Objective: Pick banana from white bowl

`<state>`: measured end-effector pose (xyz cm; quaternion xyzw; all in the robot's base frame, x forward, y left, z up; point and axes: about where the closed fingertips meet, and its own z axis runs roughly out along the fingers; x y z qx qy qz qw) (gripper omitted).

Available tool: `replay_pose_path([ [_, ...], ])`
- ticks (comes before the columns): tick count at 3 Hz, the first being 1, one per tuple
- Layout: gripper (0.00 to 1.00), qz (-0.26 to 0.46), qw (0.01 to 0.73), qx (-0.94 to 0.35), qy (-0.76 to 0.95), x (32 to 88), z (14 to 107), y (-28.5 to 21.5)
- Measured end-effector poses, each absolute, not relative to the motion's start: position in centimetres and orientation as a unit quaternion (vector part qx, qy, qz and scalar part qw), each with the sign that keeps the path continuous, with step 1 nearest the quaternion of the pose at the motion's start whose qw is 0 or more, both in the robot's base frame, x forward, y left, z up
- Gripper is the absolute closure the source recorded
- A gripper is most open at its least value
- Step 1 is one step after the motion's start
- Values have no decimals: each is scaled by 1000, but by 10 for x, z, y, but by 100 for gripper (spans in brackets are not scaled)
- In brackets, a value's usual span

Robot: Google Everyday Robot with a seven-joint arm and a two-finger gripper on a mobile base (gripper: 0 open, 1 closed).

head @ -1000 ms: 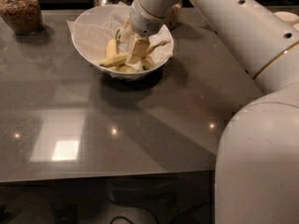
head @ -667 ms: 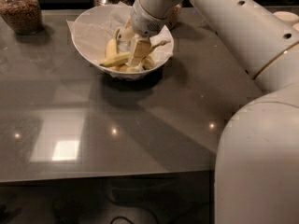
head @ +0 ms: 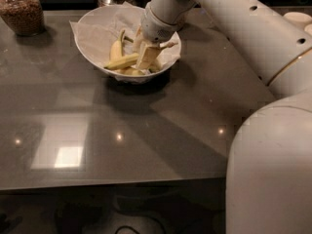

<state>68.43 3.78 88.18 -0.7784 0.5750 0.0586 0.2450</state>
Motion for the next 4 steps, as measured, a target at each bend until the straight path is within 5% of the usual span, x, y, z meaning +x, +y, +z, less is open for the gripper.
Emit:
replay_pose_path([
  [2,48,61,244,-772,584,690,878,34],
  [4,89,58,264,-762,588,700,878,37],
])
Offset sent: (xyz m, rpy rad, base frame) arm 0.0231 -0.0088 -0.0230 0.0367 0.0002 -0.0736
